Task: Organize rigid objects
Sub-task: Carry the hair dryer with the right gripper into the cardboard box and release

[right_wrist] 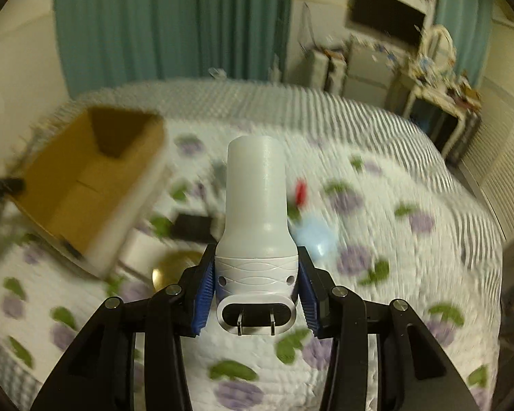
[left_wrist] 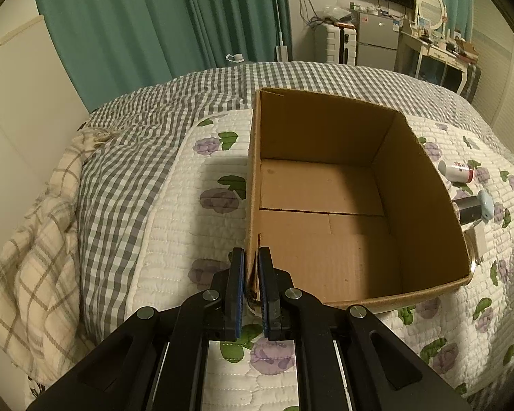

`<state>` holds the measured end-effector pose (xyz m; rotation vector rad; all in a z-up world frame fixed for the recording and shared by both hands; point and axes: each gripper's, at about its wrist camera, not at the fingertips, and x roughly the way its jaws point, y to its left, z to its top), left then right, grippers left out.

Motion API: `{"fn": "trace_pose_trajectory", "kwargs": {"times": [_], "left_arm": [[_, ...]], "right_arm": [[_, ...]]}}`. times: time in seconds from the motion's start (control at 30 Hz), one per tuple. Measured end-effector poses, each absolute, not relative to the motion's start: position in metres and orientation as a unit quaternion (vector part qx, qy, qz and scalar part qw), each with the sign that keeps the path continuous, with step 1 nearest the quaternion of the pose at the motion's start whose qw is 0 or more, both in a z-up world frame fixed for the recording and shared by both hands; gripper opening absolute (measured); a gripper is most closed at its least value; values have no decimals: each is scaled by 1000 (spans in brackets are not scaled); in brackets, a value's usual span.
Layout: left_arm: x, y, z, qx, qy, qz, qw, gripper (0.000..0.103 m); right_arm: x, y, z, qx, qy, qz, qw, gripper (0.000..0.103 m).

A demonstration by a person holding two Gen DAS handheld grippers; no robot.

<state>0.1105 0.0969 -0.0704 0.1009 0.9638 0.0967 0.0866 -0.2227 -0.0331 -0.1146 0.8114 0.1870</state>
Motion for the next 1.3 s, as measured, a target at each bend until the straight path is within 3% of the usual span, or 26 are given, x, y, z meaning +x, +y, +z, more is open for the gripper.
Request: {"fn": "trace_pose_trajectory", "kwargs": {"times": [0.3, 0.77, 1.07, 1.1, 1.13, 1.2, 1.3], "left_arm": [[110, 98, -70, 48, 463, 42, 884, 8], [110, 100, -70, 44, 463, 36, 885, 8], [111, 100, -70, 45, 464, 37, 884, 8], [111, 100, -70, 45, 464, 37, 884, 8], [111, 100, -70, 45, 464, 37, 884, 8], [111, 100, -70, 46, 465, 37, 883, 8], [111, 98, -70, 48, 465, 38, 883, 8]], "right_arm": [[109, -130, 29, -81, 342, 195, 916, 43], [164, -34, -60, -103, 426, 233, 868, 43], [158, -41, -61, -110, 420, 226, 872, 43], [158, -42, -59, -111, 420, 224, 872, 45], [157, -42, -58, -112, 419, 223, 873, 61], [152, -48, -50, -108, 406, 216, 881, 82], [143, -64, -30, -91, 386, 219, 891, 82]]}}
